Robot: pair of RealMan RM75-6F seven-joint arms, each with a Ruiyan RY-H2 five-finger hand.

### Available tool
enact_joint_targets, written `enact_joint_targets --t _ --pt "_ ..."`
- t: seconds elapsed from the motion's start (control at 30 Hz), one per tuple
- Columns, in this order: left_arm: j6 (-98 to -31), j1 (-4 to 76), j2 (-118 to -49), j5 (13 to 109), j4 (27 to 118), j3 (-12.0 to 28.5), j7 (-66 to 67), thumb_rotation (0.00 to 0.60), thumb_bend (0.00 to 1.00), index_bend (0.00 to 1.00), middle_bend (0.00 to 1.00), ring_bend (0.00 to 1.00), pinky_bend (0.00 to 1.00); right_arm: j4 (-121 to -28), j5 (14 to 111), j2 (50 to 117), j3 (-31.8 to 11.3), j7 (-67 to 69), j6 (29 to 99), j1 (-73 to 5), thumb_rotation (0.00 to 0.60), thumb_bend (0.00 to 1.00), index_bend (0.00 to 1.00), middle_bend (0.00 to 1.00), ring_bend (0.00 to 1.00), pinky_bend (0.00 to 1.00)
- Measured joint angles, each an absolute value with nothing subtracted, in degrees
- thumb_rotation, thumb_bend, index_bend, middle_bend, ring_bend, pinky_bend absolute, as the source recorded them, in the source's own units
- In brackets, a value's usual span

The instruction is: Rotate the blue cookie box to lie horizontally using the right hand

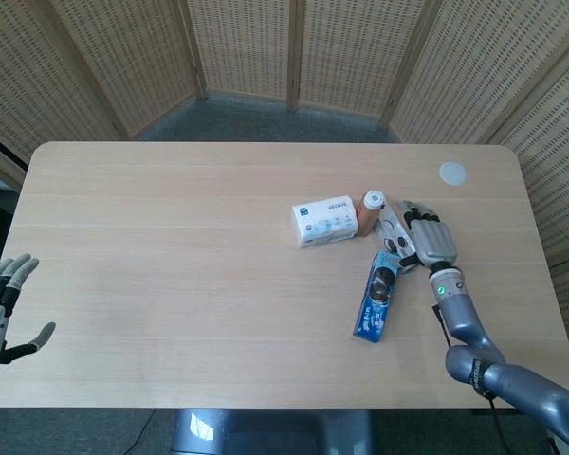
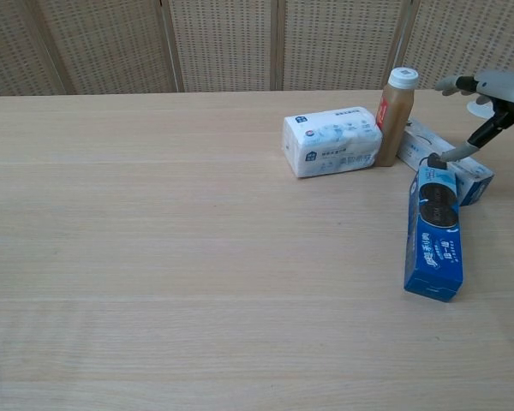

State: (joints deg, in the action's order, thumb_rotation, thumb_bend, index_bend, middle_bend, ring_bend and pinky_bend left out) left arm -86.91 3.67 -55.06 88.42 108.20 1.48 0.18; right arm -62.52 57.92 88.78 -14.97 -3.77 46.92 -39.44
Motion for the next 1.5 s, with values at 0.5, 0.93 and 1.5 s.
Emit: enact_joint_targets --t 0.5,0.93,1.5 --pt "-88.0 2.8 -54.0 88.2 108.8 1.3 0.4 0.6 0.32 0.08 0.02 0.0 0.0 -42.6 57.1 99.0 -16.0 1.3 39.0 -43.6 0.548 0.0 0.0 0.0 0.0 0.0" --pt "-88.3 2.5 -53.7 88.3 109.7 1.4 1.3 0.6 0.32 0.09 0.01 0.0 0.0 -30.2 60.8 103.7 -15.8 5.8 35.9 -45.4 0.552 0.0 0.0 0.0 0.0 0.0" --pt "-88.2 2.5 -53.8 88.5 109.8 1.5 1.4 0.6 0.32 0.08 0.01 0.0 0.0 -21.0 62.9 103.5 -17.1 8.7 36.6 -43.7 0.554 0.0 0.0 0.0 0.0 0.0"
